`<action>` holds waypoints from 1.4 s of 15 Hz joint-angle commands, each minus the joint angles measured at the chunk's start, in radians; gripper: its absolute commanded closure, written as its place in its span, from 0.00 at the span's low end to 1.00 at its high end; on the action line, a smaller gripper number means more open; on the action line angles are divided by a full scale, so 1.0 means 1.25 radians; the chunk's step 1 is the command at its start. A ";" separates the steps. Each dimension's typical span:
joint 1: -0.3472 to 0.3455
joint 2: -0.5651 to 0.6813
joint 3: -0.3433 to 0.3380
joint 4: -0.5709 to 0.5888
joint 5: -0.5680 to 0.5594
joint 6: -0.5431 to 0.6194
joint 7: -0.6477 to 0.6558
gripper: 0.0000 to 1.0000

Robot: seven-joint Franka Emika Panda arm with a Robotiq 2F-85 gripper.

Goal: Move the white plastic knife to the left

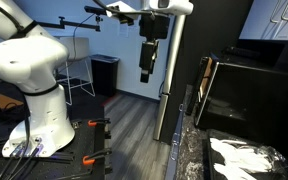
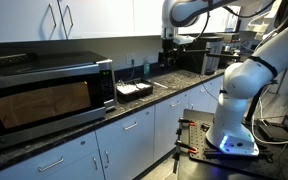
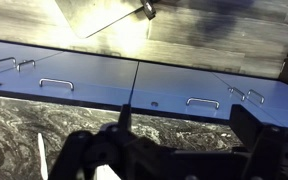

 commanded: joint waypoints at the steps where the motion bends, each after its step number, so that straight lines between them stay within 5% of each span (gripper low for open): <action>1: -0.053 -0.053 -0.025 -0.033 0.003 -0.018 -0.001 0.00; 9: -0.057 -0.021 -0.024 -0.022 -0.007 0.012 -0.020 0.00; 21: -0.127 0.119 -0.177 0.034 -0.098 0.022 -0.216 0.00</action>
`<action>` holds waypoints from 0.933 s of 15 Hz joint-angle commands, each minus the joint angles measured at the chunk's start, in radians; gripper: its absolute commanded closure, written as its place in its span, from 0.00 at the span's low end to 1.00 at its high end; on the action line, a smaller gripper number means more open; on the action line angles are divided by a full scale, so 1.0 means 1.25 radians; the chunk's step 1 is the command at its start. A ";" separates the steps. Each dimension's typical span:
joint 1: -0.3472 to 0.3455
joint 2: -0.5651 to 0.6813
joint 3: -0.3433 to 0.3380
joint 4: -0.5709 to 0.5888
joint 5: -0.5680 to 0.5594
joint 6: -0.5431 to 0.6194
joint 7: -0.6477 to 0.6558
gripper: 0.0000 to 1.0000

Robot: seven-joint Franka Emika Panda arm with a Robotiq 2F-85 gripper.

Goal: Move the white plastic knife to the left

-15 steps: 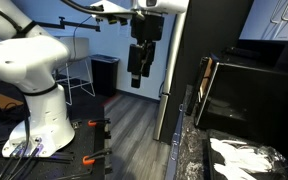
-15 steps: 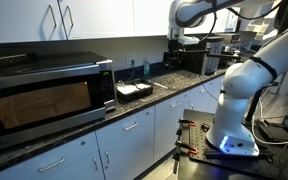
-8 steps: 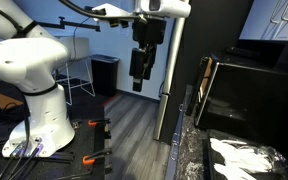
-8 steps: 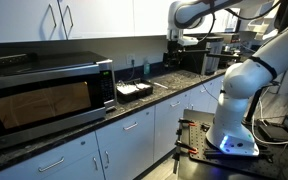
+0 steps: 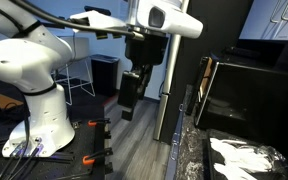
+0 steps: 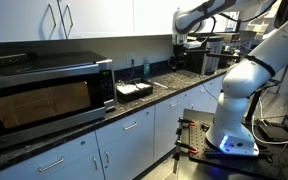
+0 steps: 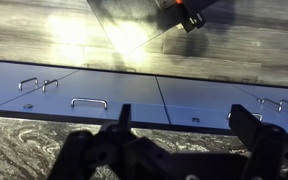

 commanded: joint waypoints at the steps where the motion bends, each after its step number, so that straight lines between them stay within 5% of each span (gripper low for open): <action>1: -0.026 0.063 -0.031 0.037 -0.024 0.007 -0.061 0.00; 14: -0.033 0.165 -0.104 0.063 -0.009 0.049 -0.167 0.00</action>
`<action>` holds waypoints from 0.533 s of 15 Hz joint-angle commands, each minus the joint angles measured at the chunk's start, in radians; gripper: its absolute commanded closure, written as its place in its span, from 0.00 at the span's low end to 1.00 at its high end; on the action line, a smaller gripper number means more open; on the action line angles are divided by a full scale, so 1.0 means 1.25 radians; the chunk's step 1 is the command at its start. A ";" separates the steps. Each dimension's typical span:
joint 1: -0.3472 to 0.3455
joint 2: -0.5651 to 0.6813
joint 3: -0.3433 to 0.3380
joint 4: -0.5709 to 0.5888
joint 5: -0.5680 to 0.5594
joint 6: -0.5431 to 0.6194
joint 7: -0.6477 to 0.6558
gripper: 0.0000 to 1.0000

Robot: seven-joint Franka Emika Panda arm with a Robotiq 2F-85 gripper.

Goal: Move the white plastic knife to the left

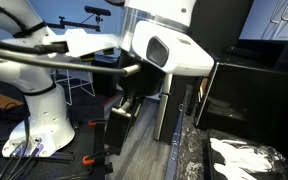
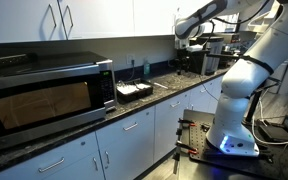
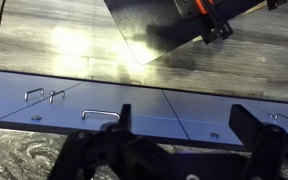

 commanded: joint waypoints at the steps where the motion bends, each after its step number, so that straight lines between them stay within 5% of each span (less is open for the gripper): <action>1: -0.008 0.081 -0.033 0.035 0.011 0.042 -0.068 0.00; 8: 0.004 0.196 -0.013 0.091 0.025 0.035 -0.050 0.00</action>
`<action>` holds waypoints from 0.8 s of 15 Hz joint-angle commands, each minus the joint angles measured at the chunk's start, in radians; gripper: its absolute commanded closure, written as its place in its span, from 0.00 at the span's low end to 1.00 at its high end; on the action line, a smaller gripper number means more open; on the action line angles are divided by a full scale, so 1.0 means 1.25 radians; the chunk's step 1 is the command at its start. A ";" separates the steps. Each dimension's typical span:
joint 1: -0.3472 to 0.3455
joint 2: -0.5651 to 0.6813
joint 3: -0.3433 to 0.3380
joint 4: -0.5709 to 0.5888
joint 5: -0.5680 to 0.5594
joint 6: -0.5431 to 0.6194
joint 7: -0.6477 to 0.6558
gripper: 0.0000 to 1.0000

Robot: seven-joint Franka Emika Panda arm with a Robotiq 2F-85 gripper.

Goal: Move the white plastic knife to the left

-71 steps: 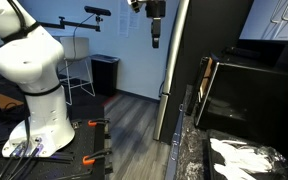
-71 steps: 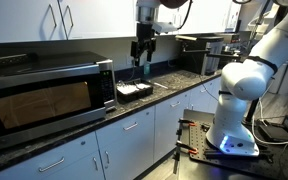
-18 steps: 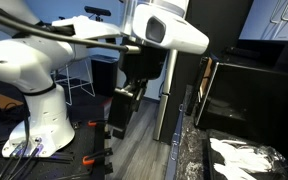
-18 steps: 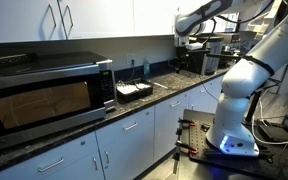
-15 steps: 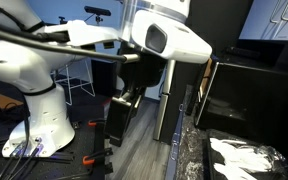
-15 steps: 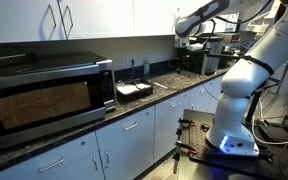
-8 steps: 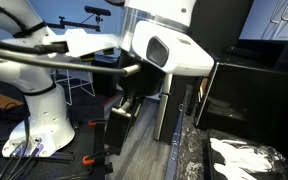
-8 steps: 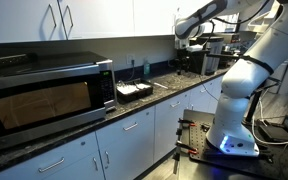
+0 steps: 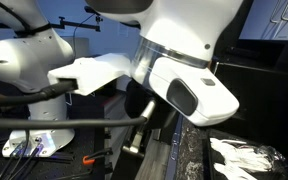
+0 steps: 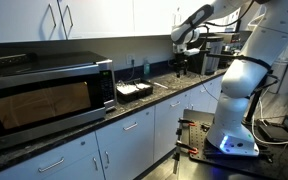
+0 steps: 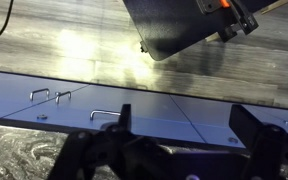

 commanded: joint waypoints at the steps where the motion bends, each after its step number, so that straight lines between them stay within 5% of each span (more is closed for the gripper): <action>1: 0.005 0.072 0.029 0.040 0.022 -0.019 0.011 0.00; 12: -0.009 0.317 0.052 0.184 0.082 0.007 -0.036 0.00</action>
